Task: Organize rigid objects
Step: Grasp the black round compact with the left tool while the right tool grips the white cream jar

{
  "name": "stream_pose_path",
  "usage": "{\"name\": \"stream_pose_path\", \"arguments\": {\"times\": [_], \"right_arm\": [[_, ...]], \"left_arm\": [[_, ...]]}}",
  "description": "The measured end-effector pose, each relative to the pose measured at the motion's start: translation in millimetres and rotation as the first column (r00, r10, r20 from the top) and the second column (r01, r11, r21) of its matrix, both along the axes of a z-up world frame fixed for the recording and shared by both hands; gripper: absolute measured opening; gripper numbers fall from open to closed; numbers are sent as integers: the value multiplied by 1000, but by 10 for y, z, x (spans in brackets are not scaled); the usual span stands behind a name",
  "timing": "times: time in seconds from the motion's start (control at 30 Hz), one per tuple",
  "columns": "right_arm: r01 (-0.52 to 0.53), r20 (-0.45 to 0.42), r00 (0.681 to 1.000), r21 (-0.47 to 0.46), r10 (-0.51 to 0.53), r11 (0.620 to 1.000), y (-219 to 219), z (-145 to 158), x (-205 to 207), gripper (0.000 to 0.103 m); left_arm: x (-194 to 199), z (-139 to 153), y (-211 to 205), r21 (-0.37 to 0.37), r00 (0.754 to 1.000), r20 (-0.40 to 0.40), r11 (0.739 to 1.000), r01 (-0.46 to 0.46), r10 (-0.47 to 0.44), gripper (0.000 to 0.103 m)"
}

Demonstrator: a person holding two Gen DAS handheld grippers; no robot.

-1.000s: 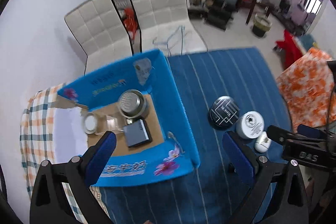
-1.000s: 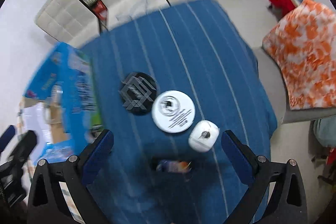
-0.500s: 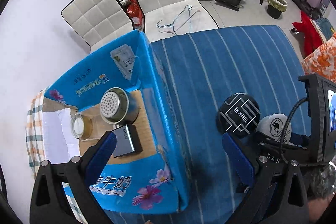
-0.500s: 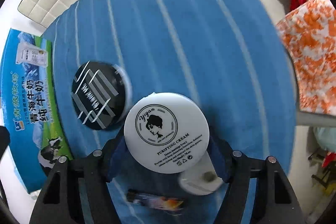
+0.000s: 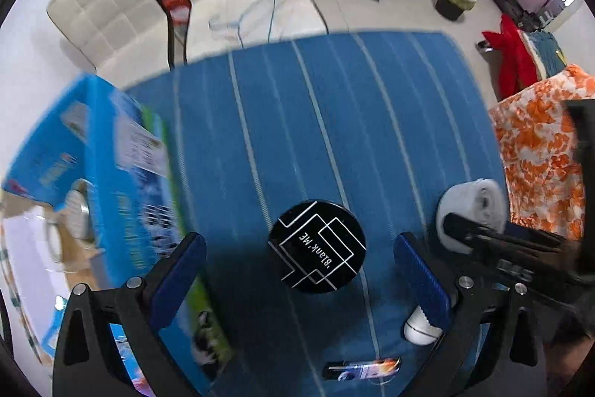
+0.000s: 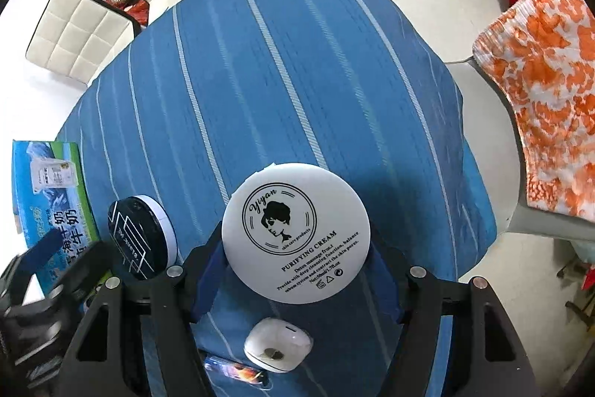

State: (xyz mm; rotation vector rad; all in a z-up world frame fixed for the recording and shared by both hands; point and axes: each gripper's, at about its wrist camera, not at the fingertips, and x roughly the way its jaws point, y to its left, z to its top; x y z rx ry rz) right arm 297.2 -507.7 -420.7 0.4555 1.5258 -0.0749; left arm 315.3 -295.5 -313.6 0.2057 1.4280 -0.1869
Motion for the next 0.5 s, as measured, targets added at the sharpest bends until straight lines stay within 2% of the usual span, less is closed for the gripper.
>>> {"name": "stream_pose_path", "arguments": {"times": [0.2, 0.23, 0.3, 0.4, 0.5], "right_arm": [[-30, 7, 1000, -43, 31, 999, 107, 20, -3, 73], [-31, 5, 1000, -43, 31, 999, 158, 50, -17, 74], [-35, 4, 999, -57, 36, 998, 184, 29, -17, 74], [-52, -6, 999, -81, 52, 995, 199, -35, -12, 76], [-47, -4, 999, -101, 47, 994, 226, -31, 4, 76]], "left_arm": [[105, -452, -20, 24, 995, -100, 1000, -16, 18, 99], [122, -466, -18, 4, 995, -98, 1000, -23, 23, 98], [155, -537, -60, 26, 994, -104, 999, -20, 23, 97], [101, -660, -113, 36, 989, -145, 999, 15, -9, 88], [70, -632, -84, 7, 994, -113, 1000, 4, -3, 88]]}}
